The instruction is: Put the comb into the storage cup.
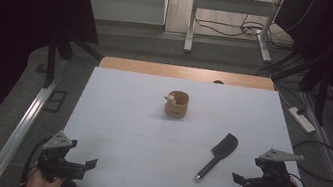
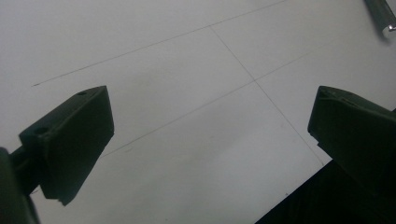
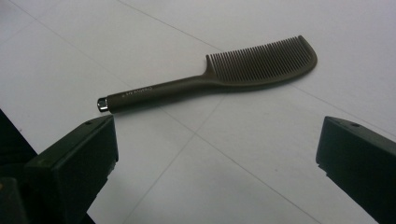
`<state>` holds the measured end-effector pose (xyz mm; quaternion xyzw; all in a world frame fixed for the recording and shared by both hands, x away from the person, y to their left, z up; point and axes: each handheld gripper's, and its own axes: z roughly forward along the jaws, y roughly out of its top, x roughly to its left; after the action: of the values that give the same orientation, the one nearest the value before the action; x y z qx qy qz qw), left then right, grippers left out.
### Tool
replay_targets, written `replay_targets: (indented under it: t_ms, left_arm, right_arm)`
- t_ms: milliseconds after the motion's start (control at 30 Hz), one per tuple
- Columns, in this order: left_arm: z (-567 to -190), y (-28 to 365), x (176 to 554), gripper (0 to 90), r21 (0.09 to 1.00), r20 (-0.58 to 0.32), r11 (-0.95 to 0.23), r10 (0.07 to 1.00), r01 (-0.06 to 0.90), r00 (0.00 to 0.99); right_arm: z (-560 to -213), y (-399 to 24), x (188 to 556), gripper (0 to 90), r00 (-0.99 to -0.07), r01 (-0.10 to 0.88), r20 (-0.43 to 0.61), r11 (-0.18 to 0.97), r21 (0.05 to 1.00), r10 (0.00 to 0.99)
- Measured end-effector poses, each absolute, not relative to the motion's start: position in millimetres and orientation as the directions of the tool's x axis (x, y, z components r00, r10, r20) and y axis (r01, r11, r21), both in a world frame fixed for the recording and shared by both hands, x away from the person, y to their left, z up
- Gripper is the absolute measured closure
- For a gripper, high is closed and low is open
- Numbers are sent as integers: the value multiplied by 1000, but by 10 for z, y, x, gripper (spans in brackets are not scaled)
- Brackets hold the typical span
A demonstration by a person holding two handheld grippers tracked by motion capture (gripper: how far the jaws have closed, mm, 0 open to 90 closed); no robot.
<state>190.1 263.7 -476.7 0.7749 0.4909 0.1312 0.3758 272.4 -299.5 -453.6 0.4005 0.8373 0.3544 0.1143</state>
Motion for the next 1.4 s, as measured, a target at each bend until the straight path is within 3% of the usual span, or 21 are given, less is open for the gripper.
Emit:
replay_targets:
  t_ms: [1400]
  left_arm:
    - [-4768,2628,1891,9,716,-151,-241,863,655,482]
  right_arm:
    - [-4575,-2481,3010,0,-712,585,94,514,628,696]
